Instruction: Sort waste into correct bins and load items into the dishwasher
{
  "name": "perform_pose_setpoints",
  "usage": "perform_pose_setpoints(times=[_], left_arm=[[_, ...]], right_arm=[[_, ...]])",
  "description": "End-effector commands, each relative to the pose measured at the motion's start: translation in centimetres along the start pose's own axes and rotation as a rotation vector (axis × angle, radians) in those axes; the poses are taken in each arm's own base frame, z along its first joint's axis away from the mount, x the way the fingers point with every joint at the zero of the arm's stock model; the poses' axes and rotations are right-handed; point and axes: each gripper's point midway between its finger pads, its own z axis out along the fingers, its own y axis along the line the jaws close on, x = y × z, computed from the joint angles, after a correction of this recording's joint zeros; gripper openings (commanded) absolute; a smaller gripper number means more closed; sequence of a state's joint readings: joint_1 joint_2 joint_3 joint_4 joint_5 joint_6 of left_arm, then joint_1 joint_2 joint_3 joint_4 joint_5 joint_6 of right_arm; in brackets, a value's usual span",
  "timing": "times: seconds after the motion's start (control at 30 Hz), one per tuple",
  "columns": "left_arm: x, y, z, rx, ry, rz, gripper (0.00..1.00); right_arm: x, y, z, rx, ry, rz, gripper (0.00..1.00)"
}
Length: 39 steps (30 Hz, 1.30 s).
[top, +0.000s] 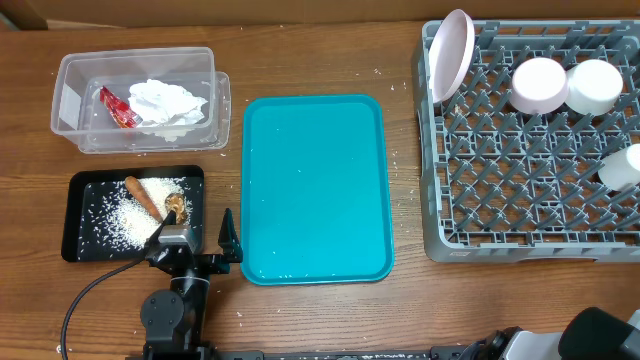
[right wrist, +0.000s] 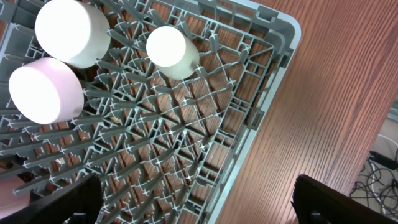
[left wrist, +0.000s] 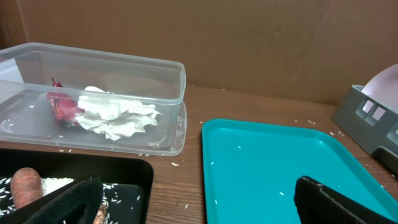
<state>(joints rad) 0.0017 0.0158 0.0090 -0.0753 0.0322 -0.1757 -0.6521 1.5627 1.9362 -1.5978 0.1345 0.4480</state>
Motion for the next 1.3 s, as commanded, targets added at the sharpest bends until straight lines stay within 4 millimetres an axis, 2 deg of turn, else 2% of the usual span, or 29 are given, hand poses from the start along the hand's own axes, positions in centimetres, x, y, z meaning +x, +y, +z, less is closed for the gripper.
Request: perform_pose_setpoints(times=[0.0, 0.5, 0.63, 0.8, 1.03, 1.13, 1.27], left_arm=[[-0.1, 0.4, 0.0, -0.018, -0.008, 0.022, 1.0], [-0.1, 0.4, 0.0, -0.018, -0.008, 0.022, 1.0], [-0.1, 0.4, 0.0, -0.018, -0.008, 0.022, 1.0], [-0.1, 0.4, 0.0, -0.018, -0.008, 0.022, 1.0], [-0.1, 0.4, 0.0, -0.018, -0.008, 0.022, 1.0], [-0.1, 0.4, 0.0, -0.018, -0.008, 0.022, 1.0], [-0.1, 0.4, 0.0, -0.018, -0.008, 0.022, 1.0]], right_arm=[[0.0, 0.0, -0.2, -0.001, -0.008, -0.002, 1.0], [-0.1, 0.0, 0.0, 0.002, -0.002, -0.003, 1.0], [0.0, -0.1, -0.4, -0.004, -0.014, -0.001, 1.0], [0.3, -0.5, -2.8, -0.039, -0.072, 0.005, 1.0], [1.5, -1.3, -7.7, -0.118, -0.195, 0.007, 1.0], [3.1, -0.3, -9.9, -0.188, -0.237, -0.05, 1.0], [5.2, 2.2, -12.3, -0.29, -0.285, -0.183, 1.0]])
